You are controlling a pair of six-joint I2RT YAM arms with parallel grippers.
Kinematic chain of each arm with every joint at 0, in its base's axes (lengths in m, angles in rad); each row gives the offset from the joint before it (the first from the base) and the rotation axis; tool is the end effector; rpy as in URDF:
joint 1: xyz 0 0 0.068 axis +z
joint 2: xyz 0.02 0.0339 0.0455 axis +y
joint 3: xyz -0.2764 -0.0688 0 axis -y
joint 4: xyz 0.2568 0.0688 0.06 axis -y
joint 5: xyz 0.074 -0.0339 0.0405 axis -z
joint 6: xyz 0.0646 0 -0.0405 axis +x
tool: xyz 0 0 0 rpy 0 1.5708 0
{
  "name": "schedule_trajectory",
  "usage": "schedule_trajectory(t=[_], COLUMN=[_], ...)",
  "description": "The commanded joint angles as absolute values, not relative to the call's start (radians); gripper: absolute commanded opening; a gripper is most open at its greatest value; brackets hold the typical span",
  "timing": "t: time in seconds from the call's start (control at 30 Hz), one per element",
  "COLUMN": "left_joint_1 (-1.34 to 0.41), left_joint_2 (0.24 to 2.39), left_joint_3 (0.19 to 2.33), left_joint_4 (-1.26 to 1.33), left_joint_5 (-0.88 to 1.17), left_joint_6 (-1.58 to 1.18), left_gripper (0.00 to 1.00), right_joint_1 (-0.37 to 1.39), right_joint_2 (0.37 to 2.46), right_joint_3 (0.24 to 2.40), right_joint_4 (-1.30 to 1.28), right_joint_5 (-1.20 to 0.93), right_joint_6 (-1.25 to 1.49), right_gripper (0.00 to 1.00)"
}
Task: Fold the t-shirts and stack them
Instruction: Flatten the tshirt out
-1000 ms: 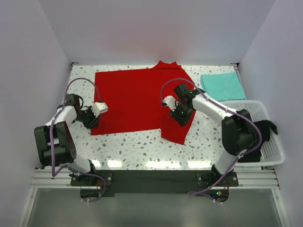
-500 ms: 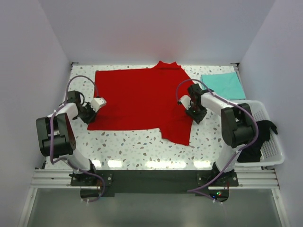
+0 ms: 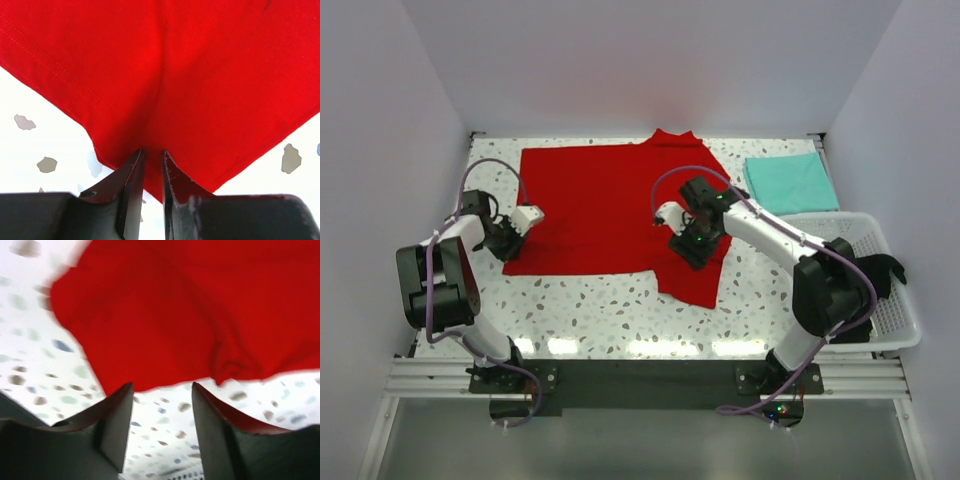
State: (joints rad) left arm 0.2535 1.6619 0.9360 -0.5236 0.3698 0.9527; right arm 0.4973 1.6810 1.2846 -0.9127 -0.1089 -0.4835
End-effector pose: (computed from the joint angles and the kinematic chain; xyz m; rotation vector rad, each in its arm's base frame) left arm 0.3151 0.0575 0.1358 0.9891 2.4771 -0.1656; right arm 0.3009 0.1713 0.2109 -1.3730 2.5278 0.1594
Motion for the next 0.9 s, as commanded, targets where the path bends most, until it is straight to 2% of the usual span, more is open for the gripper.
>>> schedule_trajectory(t=[0.0, 0.17, 0.37, 0.43, 0.63, 0.87], left_joint_1=[0.247, 0.247, 0.247, 0.248, 0.248, 0.247], left_joint_2=[1.657, 1.669, 1.677, 1.68, 1.684, 1.701], left_joint_3=[0.962, 0.956, 0.951, 0.942, 0.927, 0.953], left_joint_4=[-0.557, -0.554, -0.546, -0.545, -0.528, -0.554], left_joint_5=[0.388, 0.408, 0.39, 0.362, 0.321, 0.325], left_joint_6=[0.92, 0.897, 0.893, 0.902, 0.92, 0.923], left_gripper=[0.25, 0.28, 0.27, 0.25, 0.23, 0.23], right_joint_1=[0.633, 0.73, 0.749, 0.747, 0.654, 0.555], right_joint_2=[1.661, 1.767, 1.838, 1.83, 1.79, 1.812], right_joint_3=[1.33, 1.361, 1.365, 1.362, 1.361, 1.266], right_joint_4=[-0.92, -0.877, -0.85, -0.853, -0.9, -0.882], right_joint_5=[-0.18, -0.164, -0.075, -0.052, -0.043, 0.052], right_joint_6=[-0.397, -0.342, -0.327, -0.333, -0.377, -0.469], right_gripper=[0.57, 0.57, 0.49, 0.49, 0.49, 0.43])
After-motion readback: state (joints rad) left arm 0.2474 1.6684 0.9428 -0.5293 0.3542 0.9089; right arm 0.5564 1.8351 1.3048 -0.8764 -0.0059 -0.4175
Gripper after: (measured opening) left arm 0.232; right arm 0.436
